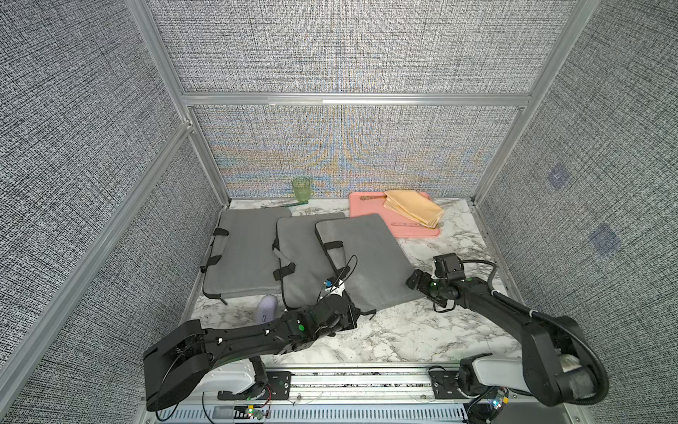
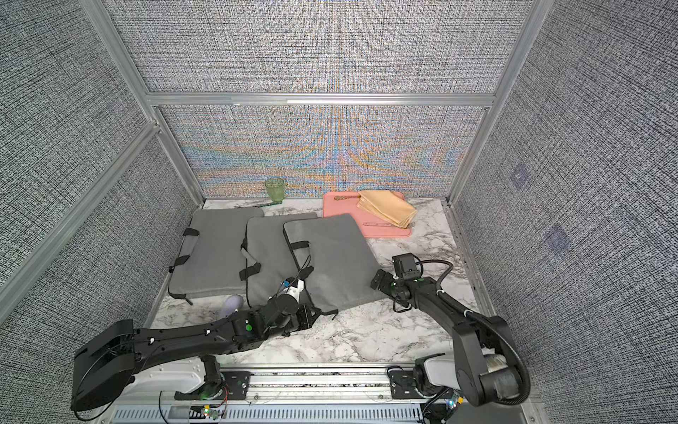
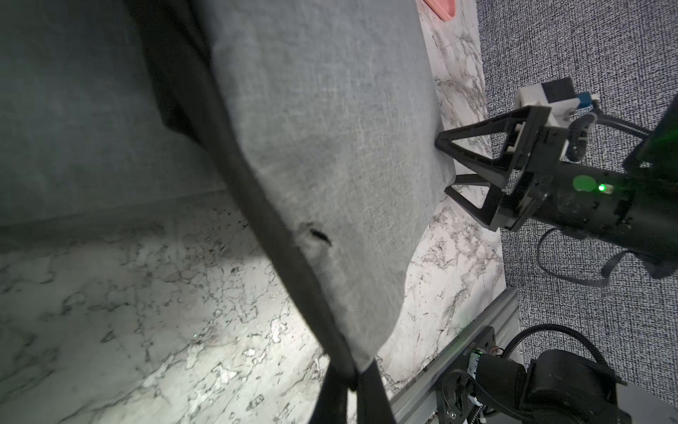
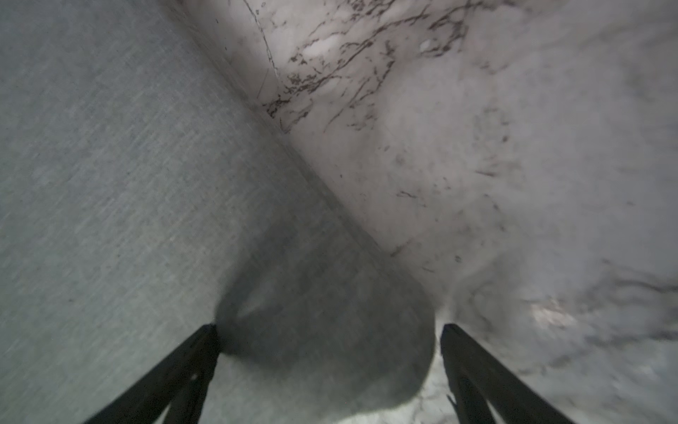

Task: Put the mouse into the laptop bag
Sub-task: Move the zippered laptop bag to the center of the board.

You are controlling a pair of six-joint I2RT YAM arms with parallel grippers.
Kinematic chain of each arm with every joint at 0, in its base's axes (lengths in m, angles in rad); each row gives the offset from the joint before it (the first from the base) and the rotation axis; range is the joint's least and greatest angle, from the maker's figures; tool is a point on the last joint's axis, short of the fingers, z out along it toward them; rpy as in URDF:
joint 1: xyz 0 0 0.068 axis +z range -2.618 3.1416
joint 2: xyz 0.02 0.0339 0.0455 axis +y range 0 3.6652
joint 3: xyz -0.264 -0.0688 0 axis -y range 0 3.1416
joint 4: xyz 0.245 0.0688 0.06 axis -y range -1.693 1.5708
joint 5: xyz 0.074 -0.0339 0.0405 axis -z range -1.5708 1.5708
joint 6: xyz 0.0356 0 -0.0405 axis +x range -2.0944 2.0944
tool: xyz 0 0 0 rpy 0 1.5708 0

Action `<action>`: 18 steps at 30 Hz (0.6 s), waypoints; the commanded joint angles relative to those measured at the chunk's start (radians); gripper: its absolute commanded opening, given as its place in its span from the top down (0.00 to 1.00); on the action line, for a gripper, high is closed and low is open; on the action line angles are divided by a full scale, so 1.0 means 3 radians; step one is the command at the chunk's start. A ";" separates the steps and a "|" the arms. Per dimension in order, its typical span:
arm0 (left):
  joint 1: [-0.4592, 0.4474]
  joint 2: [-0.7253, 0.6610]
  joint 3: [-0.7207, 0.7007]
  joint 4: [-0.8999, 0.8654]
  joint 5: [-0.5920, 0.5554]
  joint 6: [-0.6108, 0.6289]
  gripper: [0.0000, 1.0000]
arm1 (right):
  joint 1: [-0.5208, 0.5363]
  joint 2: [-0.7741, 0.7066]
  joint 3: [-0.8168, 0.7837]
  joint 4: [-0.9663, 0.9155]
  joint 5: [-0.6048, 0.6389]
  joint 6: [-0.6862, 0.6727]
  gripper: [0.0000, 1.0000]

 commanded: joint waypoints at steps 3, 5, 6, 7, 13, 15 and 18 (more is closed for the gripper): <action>0.0008 -0.0016 -0.0006 0.0064 -0.0154 0.0030 1.00 | -0.0039 0.0241 -0.0031 0.0477 -0.0296 0.0138 0.45; 0.0009 -0.0004 0.0001 0.0071 -0.0176 0.0055 1.00 | -0.0056 0.0210 -0.0058 0.0416 -0.0280 0.0178 0.86; 0.0011 0.0007 0.0012 0.0091 -0.0198 0.0082 1.00 | -0.0066 0.0139 -0.0094 0.0331 -0.0208 0.0209 1.00; 0.0017 0.0026 0.0022 0.0112 -0.0206 0.0110 1.00 | -0.0071 0.0032 -0.0138 0.0250 -0.0115 0.0246 1.00; 0.0091 0.0378 0.0408 0.0078 0.0010 0.0300 1.00 | -0.0391 -0.1227 -0.0728 -0.0342 0.0301 0.0515 1.00; 0.0101 0.0550 0.0600 0.0053 0.0113 0.0306 1.00 | -0.0539 -0.1721 -0.0911 -0.0545 0.0308 0.0574 1.00; 0.0106 0.0841 0.0967 -0.0105 0.0350 0.0377 1.00 | -0.0684 -0.2411 -0.0957 -0.1133 0.0398 0.0612 1.00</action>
